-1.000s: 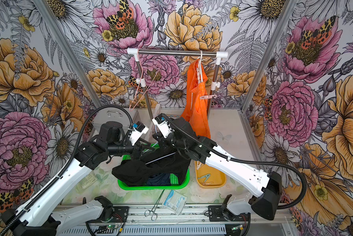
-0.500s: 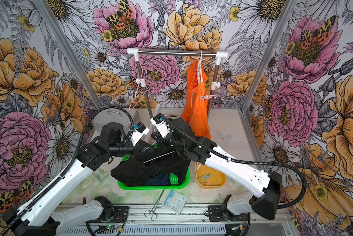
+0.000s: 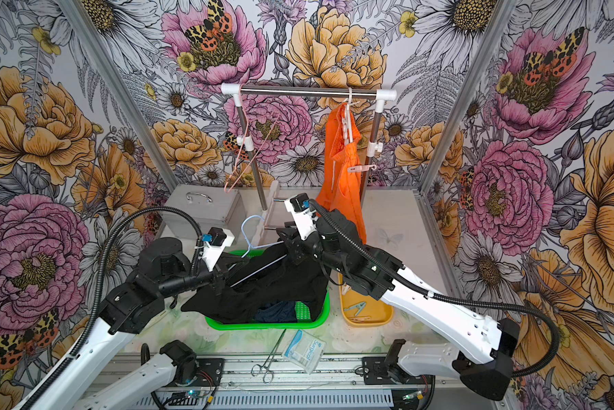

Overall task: Remove the clothespins securing shorts to the hanger
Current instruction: Remove the shorts from the hanger.

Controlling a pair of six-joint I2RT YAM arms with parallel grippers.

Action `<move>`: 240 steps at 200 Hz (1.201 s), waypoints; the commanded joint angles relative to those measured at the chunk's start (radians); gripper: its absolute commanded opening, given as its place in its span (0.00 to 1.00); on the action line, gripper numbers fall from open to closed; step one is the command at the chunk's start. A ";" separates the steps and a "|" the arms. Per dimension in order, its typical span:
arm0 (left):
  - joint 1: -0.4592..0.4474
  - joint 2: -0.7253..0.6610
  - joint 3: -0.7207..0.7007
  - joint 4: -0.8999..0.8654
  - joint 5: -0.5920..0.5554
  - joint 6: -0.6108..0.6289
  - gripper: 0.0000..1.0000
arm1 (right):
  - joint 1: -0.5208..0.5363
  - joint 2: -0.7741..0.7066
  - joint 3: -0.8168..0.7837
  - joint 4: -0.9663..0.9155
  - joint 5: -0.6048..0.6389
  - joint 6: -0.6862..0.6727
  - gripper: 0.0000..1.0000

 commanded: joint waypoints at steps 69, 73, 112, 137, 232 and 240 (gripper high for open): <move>0.009 -0.050 -0.002 0.074 -0.051 -0.008 0.00 | -0.004 -0.004 -0.023 -0.202 0.268 0.211 0.39; 0.009 -0.049 -0.003 0.077 -0.051 -0.009 0.00 | -0.004 0.002 -0.019 -0.205 0.268 0.213 0.39; 0.010 -0.038 -0.007 0.097 -0.042 -0.012 0.00 | -0.005 0.060 0.028 -0.229 0.257 0.216 0.47; 0.009 -0.038 -0.010 0.100 -0.044 -0.011 0.00 | -0.004 0.091 0.056 -0.234 0.245 0.211 0.54; 0.014 -0.043 -0.029 0.114 -0.048 -0.019 0.00 | -0.004 0.181 0.119 -0.234 0.177 0.197 0.60; 0.014 -0.044 -0.033 0.122 -0.053 -0.024 0.00 | -0.004 0.183 0.116 -0.234 0.173 0.197 0.61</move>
